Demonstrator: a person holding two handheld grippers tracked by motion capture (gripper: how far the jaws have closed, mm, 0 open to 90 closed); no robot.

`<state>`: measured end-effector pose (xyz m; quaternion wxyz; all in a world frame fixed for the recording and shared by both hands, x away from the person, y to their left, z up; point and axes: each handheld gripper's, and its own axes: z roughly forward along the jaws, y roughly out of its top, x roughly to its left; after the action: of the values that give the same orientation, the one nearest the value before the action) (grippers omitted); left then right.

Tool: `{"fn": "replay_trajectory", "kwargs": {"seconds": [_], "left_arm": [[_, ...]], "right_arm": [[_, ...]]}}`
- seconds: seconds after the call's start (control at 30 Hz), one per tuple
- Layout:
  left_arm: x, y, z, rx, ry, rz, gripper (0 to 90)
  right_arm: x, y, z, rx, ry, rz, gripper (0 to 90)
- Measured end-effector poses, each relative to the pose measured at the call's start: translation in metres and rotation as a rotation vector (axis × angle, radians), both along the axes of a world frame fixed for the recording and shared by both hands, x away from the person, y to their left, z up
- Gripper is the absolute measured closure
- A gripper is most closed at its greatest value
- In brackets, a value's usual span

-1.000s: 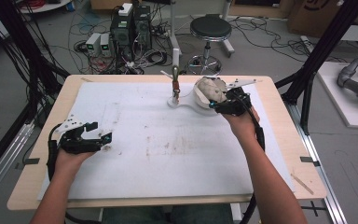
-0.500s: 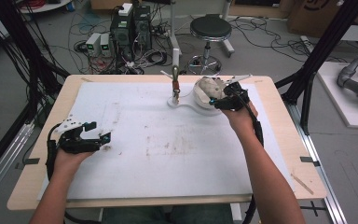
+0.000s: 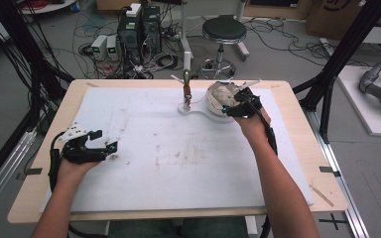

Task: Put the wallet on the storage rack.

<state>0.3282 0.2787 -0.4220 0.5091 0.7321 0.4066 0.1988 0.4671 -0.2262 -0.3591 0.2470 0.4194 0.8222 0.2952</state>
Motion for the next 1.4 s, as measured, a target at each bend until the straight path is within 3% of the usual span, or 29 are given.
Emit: {"fn": "replay_trajectory", "kwargs": {"seconds": [0.43, 0.8, 1.13, 1.23, 1.4], "left_arm": [[0.0, -0.001, -0.002, 0.008, 0.008, -0.003, 17.4], [0.001, 0.0, -0.003, 0.012, 0.011, -0.003, 17.5], [0.001, -0.002, -0.002, 0.012, 0.007, -0.013, 17.5], [0.001, -0.002, -0.002, 0.014, 0.008, -0.013, 17.5], [0.001, -0.002, -0.002, 0.013, 0.007, -0.013, 17.5]], "right_arm": [[0.02, 0.009, -0.007, -0.049, 0.019, -0.04, 37.2], [0.026, 0.009, -0.012, -0.043, 0.011, -0.06, 33.5], [0.01, 0.008, 0.002, -0.031, -0.074, -0.036, 24.2], [0.001, 0.002, 0.004, -0.01, -0.083, -0.028, 22.2], [-0.008, -0.007, 0.009, 0.009, -0.051, -0.03, 20.9]]}}
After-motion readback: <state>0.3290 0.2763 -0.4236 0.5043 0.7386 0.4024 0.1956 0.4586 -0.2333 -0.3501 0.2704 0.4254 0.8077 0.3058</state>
